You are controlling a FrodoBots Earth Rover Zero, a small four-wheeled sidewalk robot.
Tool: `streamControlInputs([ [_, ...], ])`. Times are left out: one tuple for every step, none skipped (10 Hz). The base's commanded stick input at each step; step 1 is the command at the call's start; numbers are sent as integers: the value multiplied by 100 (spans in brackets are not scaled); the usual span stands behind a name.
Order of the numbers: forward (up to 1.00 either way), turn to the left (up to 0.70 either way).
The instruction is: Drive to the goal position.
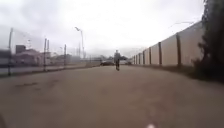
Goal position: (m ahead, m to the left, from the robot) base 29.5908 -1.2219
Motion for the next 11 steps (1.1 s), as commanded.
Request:
streamControlInputs([
  [70, 0],
  [70, 0],
  [70, 0],
  [70, 0],
  [70, 1],
  [70, 2],
  [70, 2],
  [70, 1],
  [70, 0],
  [70, 0],
  [70, 0],
])
